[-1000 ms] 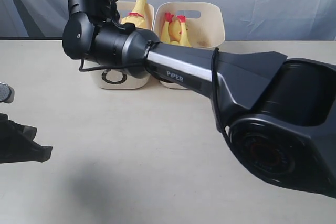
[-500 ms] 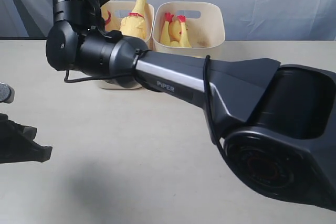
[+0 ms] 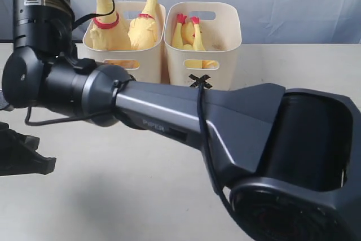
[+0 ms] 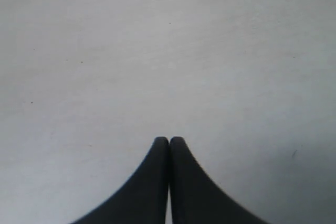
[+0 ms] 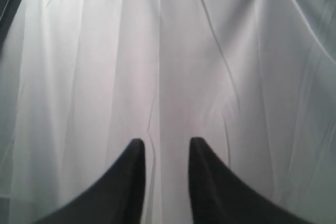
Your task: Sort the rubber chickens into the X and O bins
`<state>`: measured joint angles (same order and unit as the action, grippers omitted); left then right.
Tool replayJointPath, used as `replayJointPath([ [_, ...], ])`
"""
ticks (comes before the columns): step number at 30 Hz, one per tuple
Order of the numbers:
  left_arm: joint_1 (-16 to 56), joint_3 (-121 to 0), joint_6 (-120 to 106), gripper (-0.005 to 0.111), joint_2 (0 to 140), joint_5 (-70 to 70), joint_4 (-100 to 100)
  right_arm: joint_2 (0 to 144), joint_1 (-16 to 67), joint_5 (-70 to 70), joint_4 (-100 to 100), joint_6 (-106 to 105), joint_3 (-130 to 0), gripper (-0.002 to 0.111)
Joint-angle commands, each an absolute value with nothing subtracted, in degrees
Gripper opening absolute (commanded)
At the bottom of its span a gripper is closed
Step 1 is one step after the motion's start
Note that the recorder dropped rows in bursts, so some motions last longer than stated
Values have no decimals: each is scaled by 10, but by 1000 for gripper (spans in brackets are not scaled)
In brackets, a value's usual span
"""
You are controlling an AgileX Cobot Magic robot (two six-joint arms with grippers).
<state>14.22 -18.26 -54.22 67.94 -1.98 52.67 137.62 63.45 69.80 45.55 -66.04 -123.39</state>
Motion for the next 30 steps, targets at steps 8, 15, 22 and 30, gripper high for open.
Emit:
replayJointPath([
  [8,142,-180,-541,0,677,-11,531,1345,684,700,694,-785,-1237,-1],
  [15,142,-180,-539,0,677,-9,531,1328,696,700,931,-959,-1237,-1],
  [22,142,-180,-538,0,677,0,536,1326,704,700,999,-1101,-1237,-1],
  [30,142,-180,-538,0,677,4,543,1321,704,673,999,-1212,-1237,-1],
])
